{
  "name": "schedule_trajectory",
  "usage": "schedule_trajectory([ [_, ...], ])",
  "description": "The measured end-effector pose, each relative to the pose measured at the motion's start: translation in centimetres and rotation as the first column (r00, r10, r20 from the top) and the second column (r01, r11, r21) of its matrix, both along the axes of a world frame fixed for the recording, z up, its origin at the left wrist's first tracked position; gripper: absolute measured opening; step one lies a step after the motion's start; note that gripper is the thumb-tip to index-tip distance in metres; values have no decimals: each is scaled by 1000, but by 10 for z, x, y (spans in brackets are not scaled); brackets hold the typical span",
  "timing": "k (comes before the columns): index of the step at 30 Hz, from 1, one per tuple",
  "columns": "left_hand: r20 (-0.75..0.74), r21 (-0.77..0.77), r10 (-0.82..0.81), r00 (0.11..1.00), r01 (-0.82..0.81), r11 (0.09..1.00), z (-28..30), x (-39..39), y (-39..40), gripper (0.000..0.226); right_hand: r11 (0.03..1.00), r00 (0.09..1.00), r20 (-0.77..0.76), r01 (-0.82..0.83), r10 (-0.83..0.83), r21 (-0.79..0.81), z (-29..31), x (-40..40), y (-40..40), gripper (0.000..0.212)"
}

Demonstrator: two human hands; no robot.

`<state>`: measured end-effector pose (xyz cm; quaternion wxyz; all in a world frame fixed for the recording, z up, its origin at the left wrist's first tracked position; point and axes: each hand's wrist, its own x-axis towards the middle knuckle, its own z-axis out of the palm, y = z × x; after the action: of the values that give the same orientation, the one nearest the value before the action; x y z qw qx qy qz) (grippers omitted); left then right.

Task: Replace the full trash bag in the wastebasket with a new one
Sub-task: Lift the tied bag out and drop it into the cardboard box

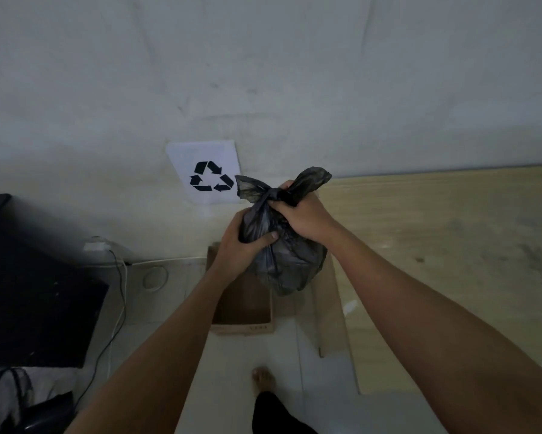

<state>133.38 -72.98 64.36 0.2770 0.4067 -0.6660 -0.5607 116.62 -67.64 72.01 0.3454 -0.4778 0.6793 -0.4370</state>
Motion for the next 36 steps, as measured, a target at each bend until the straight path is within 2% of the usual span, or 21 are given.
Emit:
schedule_trajectory([
  [6, 49, 70, 1, 999, -5, 998, -61, 51, -87, 72, 995, 998, 39, 38, -41, 95, -64, 49, -84, 19],
  [13, 122, 142, -29, 992, 11, 990, -180, 98, -171, 83, 974, 996, 36, 74, -83, 215, -173, 95, -164, 21],
  [16, 123, 160, -58, 991, 38, 986, -248, 108, -199, 88, 975, 994, 0, 110, -112, 192, -248, 105, -189, 23],
  [22, 148, 178, -79, 986, 52, 983, -394, 110, -219, 86, 971, 984, -85, 169, -156, 170, -420, 105, -211, 7],
  [25, 182, 162, -108, 977, 79, 984, -480, 105, -225, 84, 973, 984, -54, 177, -171, 146, -508, 100, -213, 15],
  [27, 253, 143, -129, 959, 95, 985, -515, 103, -228, 78, 974, 986, -36, 164, -160, 158, -547, 98, -214, 8],
  [29, 326, 89, -152, 933, 129, 988, -554, 100, -231, 80, 978, 990, -44, 141, -136, 156, -596, 97, -216, 8],
  [32, 471, 89, -236, 850, 220, 971, -598, 90, -245, 98, 977, 993, -54, 116, -108, 179, -654, 96, -217, 8],
  [34, 560, 109, -327, 761, 324, 940, -619, 82, -256, 101, 975, 994, -77, 88, -73, 206, -683, 96, -218, 17],
  [36, 666, 158, -388, 637, 389, 908, -637, 74, -267, 96, 970, 996, -89, 52, -32, 239, -706, 94, -222, 21],
])
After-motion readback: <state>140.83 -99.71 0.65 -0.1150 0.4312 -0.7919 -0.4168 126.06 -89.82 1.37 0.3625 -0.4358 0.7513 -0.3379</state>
